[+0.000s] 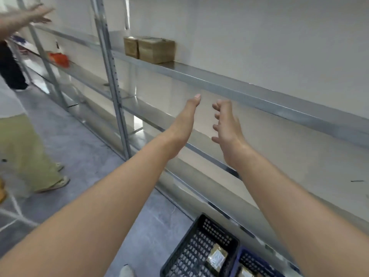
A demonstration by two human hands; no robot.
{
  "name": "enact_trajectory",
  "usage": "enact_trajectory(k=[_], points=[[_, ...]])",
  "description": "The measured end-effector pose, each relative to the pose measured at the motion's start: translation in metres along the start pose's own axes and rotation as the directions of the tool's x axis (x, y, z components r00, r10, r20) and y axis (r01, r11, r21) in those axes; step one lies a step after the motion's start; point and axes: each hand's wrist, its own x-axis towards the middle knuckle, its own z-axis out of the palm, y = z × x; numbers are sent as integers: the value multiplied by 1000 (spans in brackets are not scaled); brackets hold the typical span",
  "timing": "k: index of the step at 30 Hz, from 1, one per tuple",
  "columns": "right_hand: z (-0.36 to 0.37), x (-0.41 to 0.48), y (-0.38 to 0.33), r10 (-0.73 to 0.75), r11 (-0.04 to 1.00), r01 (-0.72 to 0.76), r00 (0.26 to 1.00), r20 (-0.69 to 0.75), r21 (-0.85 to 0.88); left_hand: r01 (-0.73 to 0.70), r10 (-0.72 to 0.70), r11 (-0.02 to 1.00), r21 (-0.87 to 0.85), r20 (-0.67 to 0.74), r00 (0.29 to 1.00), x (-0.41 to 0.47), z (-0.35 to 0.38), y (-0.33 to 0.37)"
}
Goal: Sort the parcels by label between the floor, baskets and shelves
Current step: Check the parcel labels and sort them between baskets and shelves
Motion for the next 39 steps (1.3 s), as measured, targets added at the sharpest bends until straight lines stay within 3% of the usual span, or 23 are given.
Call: enact_trajectory(k=[7, 11, 22, 33, 39], points=[[124, -17, 1, -53, 999, 53, 978, 200, 6, 54, -61, 998, -40, -174, 983, -28, -117, -34], [193, -16, 2, -53, 999, 52, 968, 245, 11, 80, -84, 996, -29, -192, 978, -32, -188, -58], [386, 11, 24, 71, 996, -61, 982, 174, -62, 171, -174, 985, -32, -184, 967, -6, -371, -108], [472, 78, 67, 226, 971, -204, 950, 216, -120, 324, -318, 946, 2, -181, 931, 72, -444, -167], [507, 167, 111, 315, 949, -309, 907, 279, -66, 433, -420, 901, 20, -201, 885, 155, -454, -206]])
